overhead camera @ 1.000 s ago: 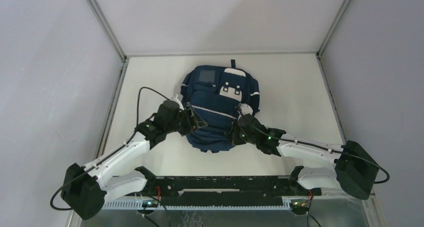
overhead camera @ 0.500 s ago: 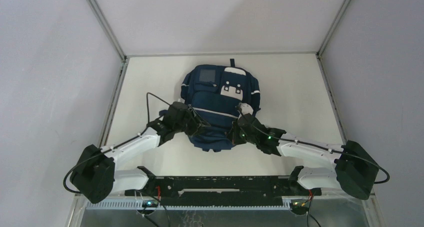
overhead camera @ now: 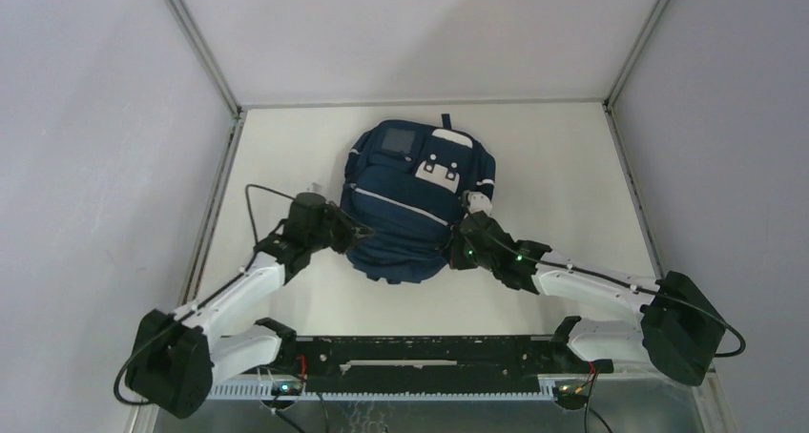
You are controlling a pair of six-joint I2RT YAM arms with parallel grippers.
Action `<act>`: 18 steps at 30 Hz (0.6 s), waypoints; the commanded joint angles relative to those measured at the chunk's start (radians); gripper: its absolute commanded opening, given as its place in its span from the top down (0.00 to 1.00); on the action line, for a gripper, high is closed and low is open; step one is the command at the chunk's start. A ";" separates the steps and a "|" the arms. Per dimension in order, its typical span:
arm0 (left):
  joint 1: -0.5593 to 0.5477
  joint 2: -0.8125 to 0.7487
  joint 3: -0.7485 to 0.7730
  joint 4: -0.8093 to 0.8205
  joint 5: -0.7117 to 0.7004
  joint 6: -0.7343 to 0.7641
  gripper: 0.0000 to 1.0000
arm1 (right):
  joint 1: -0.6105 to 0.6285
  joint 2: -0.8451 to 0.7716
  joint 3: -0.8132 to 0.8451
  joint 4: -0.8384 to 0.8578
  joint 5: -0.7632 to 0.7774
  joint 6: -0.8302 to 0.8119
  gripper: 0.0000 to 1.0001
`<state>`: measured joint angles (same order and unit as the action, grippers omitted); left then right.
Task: Pack the student bag
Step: Zip the student bag at the center of the board.
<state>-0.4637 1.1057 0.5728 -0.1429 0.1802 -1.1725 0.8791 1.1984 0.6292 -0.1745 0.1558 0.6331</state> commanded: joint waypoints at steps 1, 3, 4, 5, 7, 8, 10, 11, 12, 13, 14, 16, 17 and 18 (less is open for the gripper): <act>0.155 -0.128 -0.024 -0.044 -0.064 0.119 1.00 | -0.103 -0.033 -0.032 -0.041 0.069 -0.038 1.00; 0.202 -0.144 -0.021 -0.065 -0.052 0.157 1.00 | -0.122 -0.033 -0.035 -0.037 0.069 -0.040 1.00; 0.219 -0.140 -0.015 -0.068 -0.044 0.183 1.00 | -0.123 -0.039 -0.036 -0.024 0.065 -0.039 1.00; 0.228 -0.128 -0.001 -0.079 -0.034 0.213 1.00 | -0.120 -0.048 -0.036 -0.008 0.053 -0.039 1.00; 0.230 -0.074 0.053 -0.110 0.003 0.292 0.98 | -0.105 -0.059 -0.030 0.019 0.031 -0.035 1.00; 0.230 -0.037 0.088 -0.136 0.038 0.333 0.87 | -0.091 -0.058 -0.020 0.024 0.030 -0.035 1.00; 0.219 0.020 0.146 -0.181 0.094 0.396 0.62 | -0.057 -0.050 0.005 0.024 0.035 -0.033 1.00; 0.207 0.019 0.163 -0.204 0.088 0.415 0.55 | -0.044 -0.044 0.016 0.025 0.035 -0.032 1.00; 0.188 0.001 0.173 -0.226 0.065 0.419 0.48 | -0.032 -0.040 0.028 0.026 0.036 -0.030 1.00; 0.165 -0.026 0.181 -0.251 0.031 0.423 0.42 | -0.021 -0.035 0.039 0.029 0.035 -0.029 1.00; 0.140 -0.061 0.185 -0.277 -0.009 0.421 0.39 | -0.011 -0.032 0.047 0.031 0.034 -0.028 1.00; 0.097 -0.132 0.185 -0.324 -0.073 0.394 0.38 | 0.004 -0.027 0.059 0.035 0.032 -0.025 1.00; 0.078 -0.165 0.178 -0.337 -0.096 0.370 0.38 | 0.008 -0.026 0.063 0.035 0.031 -0.023 1.00; 0.061 -0.195 0.168 -0.340 -0.112 0.341 0.39 | 0.010 -0.025 0.065 0.037 0.031 -0.022 1.00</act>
<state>-0.3424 1.0393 0.7063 -0.4000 0.1757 -0.8242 0.8635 1.1740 0.6346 -0.1577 0.1776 0.6239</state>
